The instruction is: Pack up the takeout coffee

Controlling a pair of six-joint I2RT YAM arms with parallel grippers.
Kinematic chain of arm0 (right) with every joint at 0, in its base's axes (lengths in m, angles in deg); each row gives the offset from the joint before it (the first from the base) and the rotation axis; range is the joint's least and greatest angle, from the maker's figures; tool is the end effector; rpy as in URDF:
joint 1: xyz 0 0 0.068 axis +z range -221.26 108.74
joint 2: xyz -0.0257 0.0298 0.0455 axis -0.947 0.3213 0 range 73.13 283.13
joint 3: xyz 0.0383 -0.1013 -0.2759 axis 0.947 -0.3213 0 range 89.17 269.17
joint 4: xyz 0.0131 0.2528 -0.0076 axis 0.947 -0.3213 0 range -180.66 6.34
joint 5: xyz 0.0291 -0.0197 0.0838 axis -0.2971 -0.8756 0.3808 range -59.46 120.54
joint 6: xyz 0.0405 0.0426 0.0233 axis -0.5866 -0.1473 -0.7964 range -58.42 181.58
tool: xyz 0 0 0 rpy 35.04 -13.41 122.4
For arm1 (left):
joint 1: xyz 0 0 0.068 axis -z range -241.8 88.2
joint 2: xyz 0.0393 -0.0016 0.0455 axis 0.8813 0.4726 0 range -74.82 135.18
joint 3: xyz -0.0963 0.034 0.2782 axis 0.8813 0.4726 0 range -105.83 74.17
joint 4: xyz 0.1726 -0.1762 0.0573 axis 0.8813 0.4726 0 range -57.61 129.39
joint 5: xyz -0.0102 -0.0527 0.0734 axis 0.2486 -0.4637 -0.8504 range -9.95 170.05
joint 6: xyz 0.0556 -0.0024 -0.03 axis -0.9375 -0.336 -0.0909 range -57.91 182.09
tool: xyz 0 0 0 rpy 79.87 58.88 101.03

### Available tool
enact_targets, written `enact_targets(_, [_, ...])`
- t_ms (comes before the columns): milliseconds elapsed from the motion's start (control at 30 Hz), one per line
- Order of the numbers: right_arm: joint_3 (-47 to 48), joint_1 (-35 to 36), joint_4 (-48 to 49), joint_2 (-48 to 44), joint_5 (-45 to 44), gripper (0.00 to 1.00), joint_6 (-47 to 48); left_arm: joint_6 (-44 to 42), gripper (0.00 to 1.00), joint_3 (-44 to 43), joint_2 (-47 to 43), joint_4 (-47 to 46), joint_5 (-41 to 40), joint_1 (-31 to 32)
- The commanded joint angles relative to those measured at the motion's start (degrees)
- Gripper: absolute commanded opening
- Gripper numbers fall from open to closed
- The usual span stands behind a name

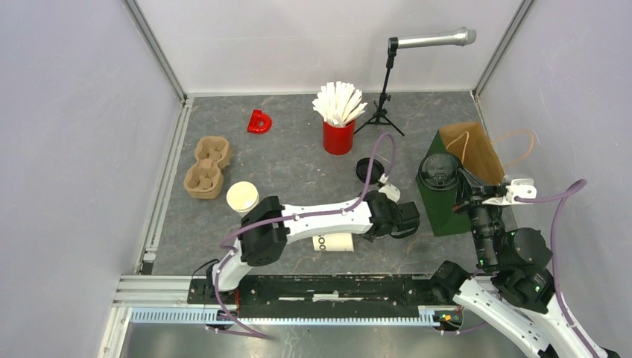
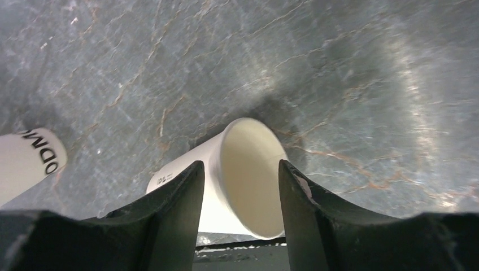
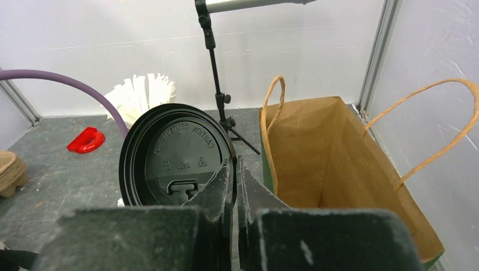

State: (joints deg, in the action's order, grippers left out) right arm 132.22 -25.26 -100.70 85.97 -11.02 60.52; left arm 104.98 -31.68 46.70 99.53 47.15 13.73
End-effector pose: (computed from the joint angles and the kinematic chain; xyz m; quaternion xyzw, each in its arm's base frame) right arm 0.0372 -0.0078 0.3734 0.0348 0.6431 0.0903 0.7596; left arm 0.1328 -0.4085 0.2393 0.2518 0.9236 0.0930 0.2736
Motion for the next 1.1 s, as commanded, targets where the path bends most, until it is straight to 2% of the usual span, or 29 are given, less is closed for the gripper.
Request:
enact_targets(0, [-0.2, 0.0, -0.2, -1.2, -1.2, 0.03, 2.2, 5.4, 0.59, -4.9, 3.5, 10.8, -6.1, 1.4])
enact_targets(133, [-0.7, 0.1, 0.2, -1.9, -1.1, 0.02, 2.4, 5.8, 0.55, -6.6, 6.1, 13.9, -8.1, 1.4])
enact_targets(200, [-0.4, 0.1, -0.2, -1.9, -1.0, 0.02, 2.3, 5.6, 0.42, -6.8, 6.4, 14.3, -8.8, 1.4])
enact_targets(267, [-0.1, 0.1, -0.5, -2.0, -1.0, 0.02, 2.0, 5.3, 0.23, -6.7, 5.8, 14.2, -9.6, 1.4])
enact_targets(300, [-0.1, 0.1, -0.4, -2.0, -0.6, 0.02, 1.7, 5.1, 0.18, -6.7, 5.0, 13.8, -9.9, 1.4])
enact_targets(467, [-1.5, 0.1, 0.0, -0.3, 4.8, 0.02, -2.0, 0.6, 0.06, -4.9, -4.6, 6.8, -9.6, -0.2])
enact_targets(533, [-2.9, 0.0, 0.1, 1.0, 8.6, 0.02, -3.8, -1.3, 0.03, -0.8, -10.8, 0.7, -7.8, -1.6])
enact_targets(600, [-5.3, 0.1, 1.4, 2.0, 12.9, 0.02, -5.0, -4.0, 0.02, 7.9, -18.4, -10.3, -3.3, -3.7])
enact_targets(700, [-7.6, 0.1, 2.2, 3.5, 15.4, 0.02, -6.8, -6.6, 0.02, 26.6, -31.6, -31.9, 6.0, -8.2])
enact_targets(800, [-8.3, 0.1, 3.0, 5.2, 16.7, 0.02, -7.5, -6.6, 0.02, 41.8, -40.4, -47.5, 9.0, -11.8])
enact_targets(900, [-8.2, 0.1, 3.6, 7.4, 18.6, 0.02, -7.6, -7.3, 0.02, 49.8, -44.1, -56.1, 12.8, -15.4])
enact_targets(1067, [-8.8, 0.1, 5.0, 10.2, 20.9, 0.03, -8.4, -10.6, 0.02, 56.8, -46.0, -66.5, 12.4, -16.3])
